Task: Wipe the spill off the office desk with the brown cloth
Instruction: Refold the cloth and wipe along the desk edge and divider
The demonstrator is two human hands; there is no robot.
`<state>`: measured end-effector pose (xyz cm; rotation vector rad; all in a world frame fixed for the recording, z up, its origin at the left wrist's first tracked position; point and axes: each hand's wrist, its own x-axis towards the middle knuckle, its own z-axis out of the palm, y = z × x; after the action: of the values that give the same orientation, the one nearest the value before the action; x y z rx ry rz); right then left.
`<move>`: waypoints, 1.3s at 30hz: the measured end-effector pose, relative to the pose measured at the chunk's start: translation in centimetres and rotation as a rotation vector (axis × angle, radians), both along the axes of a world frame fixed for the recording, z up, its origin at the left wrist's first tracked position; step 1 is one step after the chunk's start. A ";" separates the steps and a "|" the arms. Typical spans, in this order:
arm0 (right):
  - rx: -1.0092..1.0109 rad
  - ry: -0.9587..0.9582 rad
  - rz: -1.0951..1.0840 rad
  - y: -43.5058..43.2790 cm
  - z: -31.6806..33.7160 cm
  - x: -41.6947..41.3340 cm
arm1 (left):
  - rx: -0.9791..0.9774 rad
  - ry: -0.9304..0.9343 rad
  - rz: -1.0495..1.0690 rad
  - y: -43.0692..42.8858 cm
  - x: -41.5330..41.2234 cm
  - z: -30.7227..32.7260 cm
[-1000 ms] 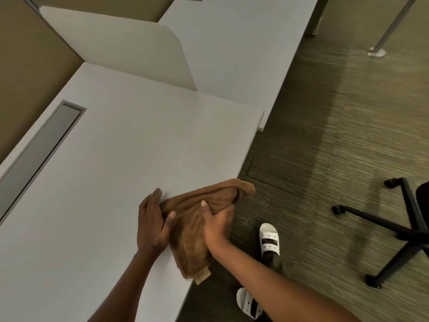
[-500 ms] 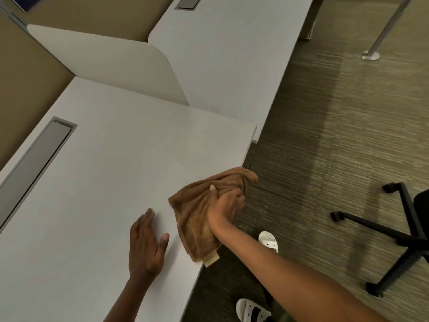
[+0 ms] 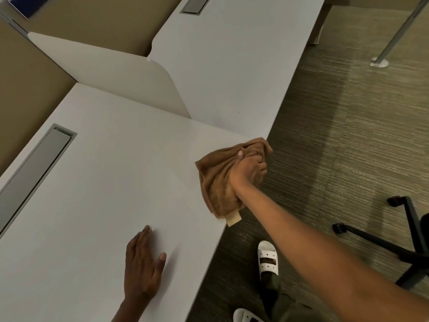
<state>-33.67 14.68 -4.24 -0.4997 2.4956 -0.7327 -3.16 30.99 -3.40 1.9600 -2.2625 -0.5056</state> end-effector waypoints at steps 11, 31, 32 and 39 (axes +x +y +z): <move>-0.065 0.000 0.047 -1.6 0.6 -2.2 | 0.032 -0.151 0.000 -0.3 -0.4 0.1; 0.005 -0.084 0.263 12.7 0.1 9.2 | 0.034 -0.129 0.041 0.0 -0.5 0.2; 0.017 -0.088 0.285 13.6 0.1 9.9 | 0.035 -0.126 0.043 0.0 -0.5 0.1; 0.016 -0.119 0.334 16.7 -0.3 12.0 | 0.036 -0.107 0.064 0.0 -0.4 -0.1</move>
<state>-21.63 31.37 -4.49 -0.8180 2.2294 -0.5909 -3.55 31.02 -3.54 2.1172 -2.2586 -0.4490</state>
